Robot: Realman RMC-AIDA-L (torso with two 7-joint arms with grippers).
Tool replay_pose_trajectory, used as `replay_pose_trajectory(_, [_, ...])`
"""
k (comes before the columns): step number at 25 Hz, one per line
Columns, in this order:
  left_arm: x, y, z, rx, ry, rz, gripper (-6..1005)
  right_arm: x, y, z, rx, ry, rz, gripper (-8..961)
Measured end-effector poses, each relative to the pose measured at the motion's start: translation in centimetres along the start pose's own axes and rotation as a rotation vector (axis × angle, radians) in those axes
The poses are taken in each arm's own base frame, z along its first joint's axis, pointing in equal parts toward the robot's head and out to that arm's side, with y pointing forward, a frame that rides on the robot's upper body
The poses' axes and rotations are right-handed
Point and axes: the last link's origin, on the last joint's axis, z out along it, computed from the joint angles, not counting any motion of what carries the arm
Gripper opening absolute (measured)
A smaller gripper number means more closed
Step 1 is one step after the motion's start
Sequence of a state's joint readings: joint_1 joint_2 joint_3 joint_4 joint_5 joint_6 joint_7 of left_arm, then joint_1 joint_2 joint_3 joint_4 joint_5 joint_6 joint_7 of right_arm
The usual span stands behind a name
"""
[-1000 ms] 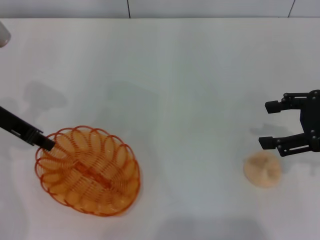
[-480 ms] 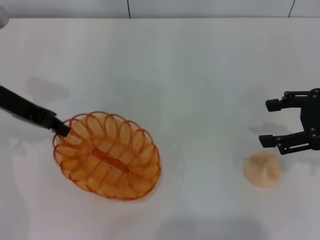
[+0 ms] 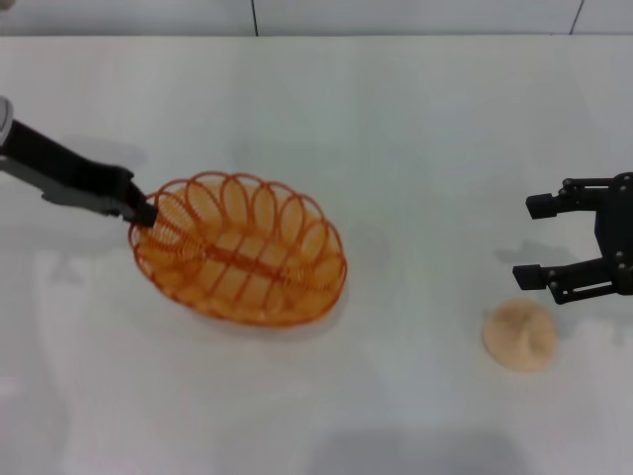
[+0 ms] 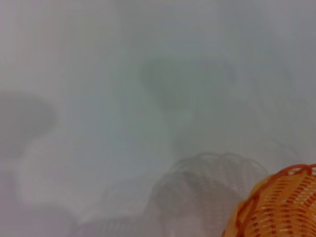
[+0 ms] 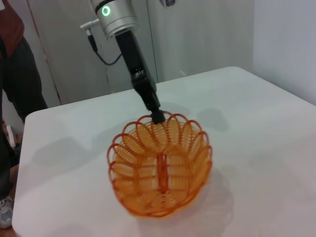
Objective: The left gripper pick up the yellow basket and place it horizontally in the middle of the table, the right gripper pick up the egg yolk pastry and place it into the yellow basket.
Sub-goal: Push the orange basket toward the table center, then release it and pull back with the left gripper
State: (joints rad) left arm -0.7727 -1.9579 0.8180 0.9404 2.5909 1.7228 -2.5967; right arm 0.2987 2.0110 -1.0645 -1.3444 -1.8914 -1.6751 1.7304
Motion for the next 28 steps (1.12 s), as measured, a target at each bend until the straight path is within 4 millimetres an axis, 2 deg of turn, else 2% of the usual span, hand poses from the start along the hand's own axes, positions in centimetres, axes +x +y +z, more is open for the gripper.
replay_pose_trajectory(6, [1.1, 0.6, 0.3, 0.009, 0.022, -0.041, 55, -0.1, 0.0, 0.0, -0.001, -0.001, -0.002, 855])
replay_pose_trajectory(16, [1.8, 1.1, 1.5, -0.033, 0.092, -0.131, 56, -0.3, 0.1, 0.0, -0.008, -0.01, -0.006, 855])
replay_pose_trajectory(28, [2.0, 1.5, 4.0, -0.07, 0.095, -0.171, 55, -0.4, 0.2, 0.1, -0.019, -0.007, -0.014, 855])
